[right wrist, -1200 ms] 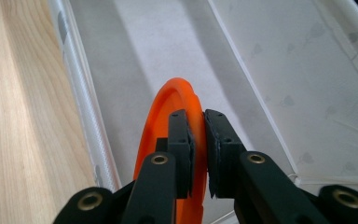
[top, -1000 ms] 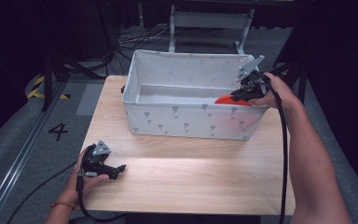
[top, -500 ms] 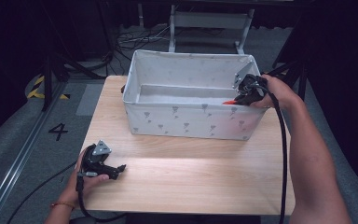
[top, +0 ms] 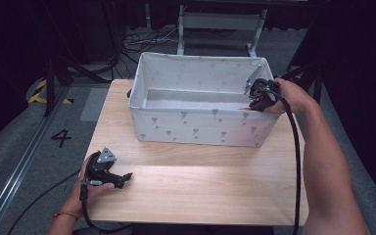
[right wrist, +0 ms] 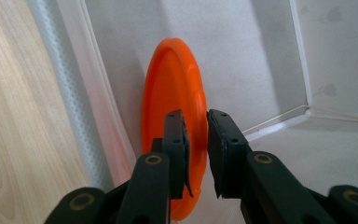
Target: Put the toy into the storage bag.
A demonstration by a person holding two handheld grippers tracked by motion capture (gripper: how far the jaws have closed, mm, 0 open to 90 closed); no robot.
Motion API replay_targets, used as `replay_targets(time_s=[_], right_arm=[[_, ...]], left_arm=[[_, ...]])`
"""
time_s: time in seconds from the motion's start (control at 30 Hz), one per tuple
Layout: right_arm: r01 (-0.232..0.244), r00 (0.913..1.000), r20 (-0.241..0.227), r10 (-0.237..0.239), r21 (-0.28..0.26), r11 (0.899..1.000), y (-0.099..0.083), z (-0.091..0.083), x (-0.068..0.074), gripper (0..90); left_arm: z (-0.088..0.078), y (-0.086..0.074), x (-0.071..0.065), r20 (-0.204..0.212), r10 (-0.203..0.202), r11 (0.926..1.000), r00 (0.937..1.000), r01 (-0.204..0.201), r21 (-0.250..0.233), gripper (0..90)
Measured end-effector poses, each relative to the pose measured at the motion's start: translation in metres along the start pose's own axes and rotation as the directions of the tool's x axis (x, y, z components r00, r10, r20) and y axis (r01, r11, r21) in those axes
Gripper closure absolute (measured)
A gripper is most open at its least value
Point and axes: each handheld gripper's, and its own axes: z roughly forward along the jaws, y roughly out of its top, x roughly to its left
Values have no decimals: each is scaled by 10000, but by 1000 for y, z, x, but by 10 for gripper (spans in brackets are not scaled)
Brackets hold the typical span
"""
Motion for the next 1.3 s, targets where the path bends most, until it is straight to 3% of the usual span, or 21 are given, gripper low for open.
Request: replay_targets(time_s=[0.07, 0.2, 0.3, 0.4, 0.43, 0.47, 0.5, 0.6, 0.63, 0.7, 0.73, 0.77, 0.8, 0.83, 0.9, 1.03, 1.07, 1.17, 1.2, 1.23, 1.3], right_arm=[[-84, 10000, -13, 84, -90, 9999, -2, -1, 0, 761], [-342, 9983, 456, 354, -263, 9991, -4, -2, 0, 702], [-468, 9975, 491, 512, -855, 9952, -7, -7, 1, 649], [-819, 9938, 615, 925, -1567, 9843, -10, -12, 2, 588], [-819, 9938, 615, 925, -1567, 9843, -10, -12, 2, 588], [-988, 9917, 634, 1122, -1848, 9778, -12, -14, 3, 583], [-1228, 9891, 508, 1385, -2370, 9637, -15, -16, 4, 564], [-1358, 9857, 607, 1572, -2666, 9542, -17, -18, 5, 535], [-1544, 9810, 671, 1819, -2973, 9422, -20, -20, 7, 518], [-1604, 9790, 710, 1911, -3100, 9371, -21, -21, 8, 506], [-1827, 9728, 691, 2209, -3569, 9161, -24, -25, 10, 487], [-1885, 9708, 695, 2297, -3720, 9089, -25, -26, 11, 482], [-1885, 9708, 695, 2297, -3720, 9089, -25, -26, 11, 482], [-1989, 9669, 712, 2449, -3904, 8989, -27, -28, 12, 473], [-2255, 9560, 671, 2856, -4543, 8618, -31, -34, 17, 459], [-2427, 9451, 737, 3183, -4938, 8350, -37, -42, 26, 410], [-2420, 9435, 793, 3218, -4986, 8323, -38, -44, 28, 395], [-2791, 9264, 750, 3689, -5210, 8067, -43, -49, 36, 335], [-2911, 9179, 764, 3894, -5372, 7916, -46, -51, 40, 322], [-2911, 9179, 764, 3894, -5372, 7916, -46, -51, 40, 322], [-3048, 9081, 767, 4116, -5530, 7754, -51, -53, 45, 307]], left_arm=[[0, 0, 0, 3, 5, 10000, 10000, -5, 5, 6], [0, 0, 0, 3, 6, 10000, 10000, -6, 4, 6], [0, 0, 0, 1, 10, 10000, 10000, -10, 8, 6], [0, 0, 0, 0, 1, 10000, 10000, -1, 2, 6], [0, 0, 0, 0, 1, 10000, 10000, -1, 2, 6], [0, 0, 0, -3, -5, 10000, 10000, 5, -3, 6], [0, 0, 0, 1, 8, 10000, 10000, -8, 5, 6], [0, 0, 0, 1, 7, 10000, 10000, -7, 5, 6], [0, 0, 0, 2, 7, 10000, 10000, -7, 5, 6], [0, 0, 0, -2, 2, 10000, 10000, -2, 1, 6], [0, 0, 0, 0, 0, 10000, 10000, 0, 1, 6], [0, 0, 0, -1, 1, 10000, 10000, -1, 0, 6], [0, 0, 0, -1, 1, 10000, 10000, -1, 0, 6], [0, 0, 0, -2, -2, 10000, 10000, 2, -2, 6], [0, 0, 0, -1, -1, 10000, 10000, 1, -2, 6], [0, 0, 0, -3, 7, 10000, 10000, -7, 3, 6], [0, 0, 0, -3, -2, 10000, 10000, 2, -2, 6], [0, 0, 0, -3, 0, 10000, 10000, 0, -4, 6], [0, 0, 0, -3, 0, 10000, 10000, 0, -2, 6], [0, 0, 0, -3, 0, 10000, 10000, 0, -2, 6], [0, 0, 0, 2, 9, 10000, 10000, -9, 5, 6]])
